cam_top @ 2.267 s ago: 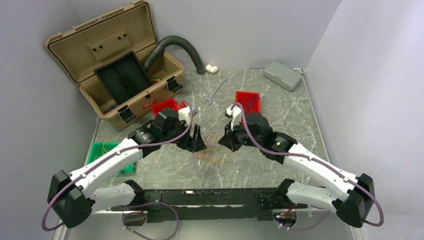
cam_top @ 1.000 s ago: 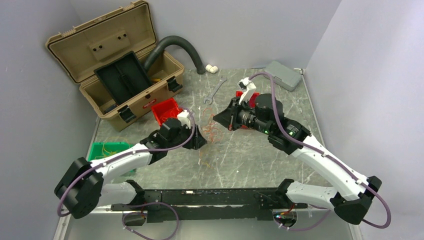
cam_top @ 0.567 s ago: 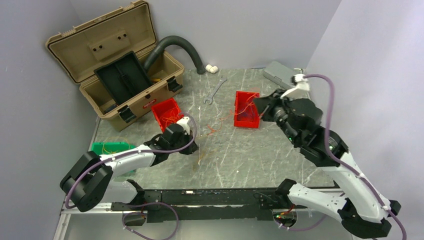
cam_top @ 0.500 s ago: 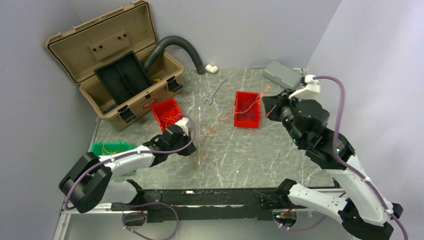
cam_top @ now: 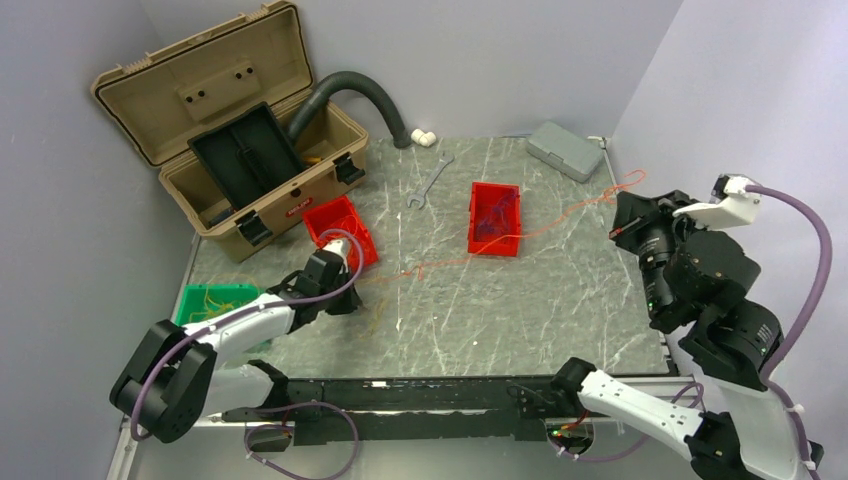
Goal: Untangle the cables
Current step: Untie the cable.
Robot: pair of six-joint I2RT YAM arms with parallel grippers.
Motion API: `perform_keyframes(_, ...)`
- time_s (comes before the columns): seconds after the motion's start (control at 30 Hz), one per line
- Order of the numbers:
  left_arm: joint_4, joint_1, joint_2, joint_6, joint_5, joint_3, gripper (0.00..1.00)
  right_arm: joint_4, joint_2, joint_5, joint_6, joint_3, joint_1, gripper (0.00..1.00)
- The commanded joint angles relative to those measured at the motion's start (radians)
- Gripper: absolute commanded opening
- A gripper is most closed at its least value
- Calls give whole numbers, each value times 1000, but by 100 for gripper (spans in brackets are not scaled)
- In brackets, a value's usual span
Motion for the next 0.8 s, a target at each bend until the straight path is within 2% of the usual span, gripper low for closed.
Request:
perform_keyframes(0.0,-45,4,-46,-11,-22,15,0,-10,42,-21,-54,34,0,0)
perform_keyframes(0.2,-147,1,-155,74,9,96,0,-3,143,-385,-91,-49,1,0)
perform_keyframes(0.3,-222,-1,-189,145,51,168,0,-18,213,-537,-69,-142,0,0)
perform_keyframes(0.37,-280,-8,-185,183,76,220,0,5,241,-630,-48,-223,0,4)
perform_keyframes(0.43,-324,-18,-176,219,102,262,0,44,250,-712,-39,-304,0,12)
perform_keyframes(0.47,-339,-25,-173,237,113,276,0,70,250,-741,-36,-344,-1,21)
perform_keyframes(0.5,-355,-34,-170,257,116,290,0,97,248,-779,-42,-377,0,37)
perform_keyframes(0.53,-372,-44,-166,267,110,307,0,135,247,-853,-61,-418,0,58)
perform_keyframes(0.57,-388,-55,-163,276,104,321,0,176,243,-915,-97,-450,0,72)
perform_keyframes(0.6,-402,-65,-159,284,102,335,0,233,238,-990,-118,-480,1,79)
perform_keyframes(0.67,-430,-83,-145,298,112,363,0,357,228,-1109,-145,-549,1,84)
perform_keyframes(0.77,-477,-105,-120,318,134,412,0,547,229,-1223,-159,-643,1,84)
